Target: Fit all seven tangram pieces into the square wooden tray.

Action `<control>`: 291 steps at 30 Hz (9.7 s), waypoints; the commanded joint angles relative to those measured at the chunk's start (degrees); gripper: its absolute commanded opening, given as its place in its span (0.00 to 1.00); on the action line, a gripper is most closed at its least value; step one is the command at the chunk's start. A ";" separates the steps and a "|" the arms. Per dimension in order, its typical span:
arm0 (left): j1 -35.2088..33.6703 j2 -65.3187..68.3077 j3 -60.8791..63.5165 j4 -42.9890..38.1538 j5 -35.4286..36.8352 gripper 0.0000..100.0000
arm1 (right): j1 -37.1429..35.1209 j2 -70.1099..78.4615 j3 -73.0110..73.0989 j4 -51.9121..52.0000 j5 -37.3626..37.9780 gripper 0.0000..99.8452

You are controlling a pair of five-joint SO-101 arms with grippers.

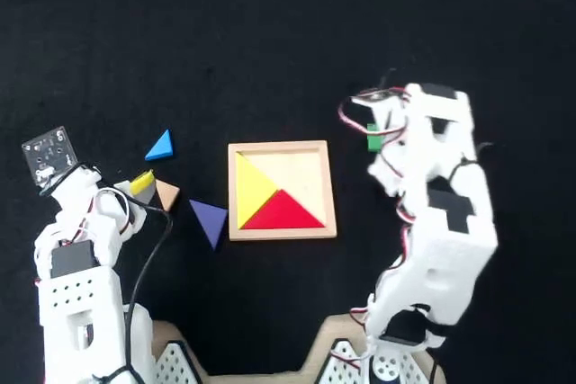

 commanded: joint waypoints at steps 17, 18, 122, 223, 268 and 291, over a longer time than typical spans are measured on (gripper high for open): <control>0.75 -0.79 -0.48 -0.79 0.62 0.33 | -5.80 -60.97 46.55 -19.52 1.32 0.24; 0.75 -0.79 -0.48 -0.79 0.62 0.33 | -5.63 -61.85 47.16 -19.34 0.97 0.24; 0.66 -0.79 -0.40 -0.70 0.53 0.33 | -11.60 -7.78 6.81 -21.98 -38.07 0.24; 0.31 -0.70 -0.40 -0.70 0.53 0.33 | -11.69 -15.96 15.16 -21.10 -17.49 0.17; 0.31 -0.79 -0.40 -0.70 0.53 0.33 | -7.65 -11.91 8.40 -18.37 -9.93 0.17; 0.31 -0.79 -0.40 -0.70 0.53 0.33 | -10.11 -4.53 8.22 -22.33 -6.07 0.17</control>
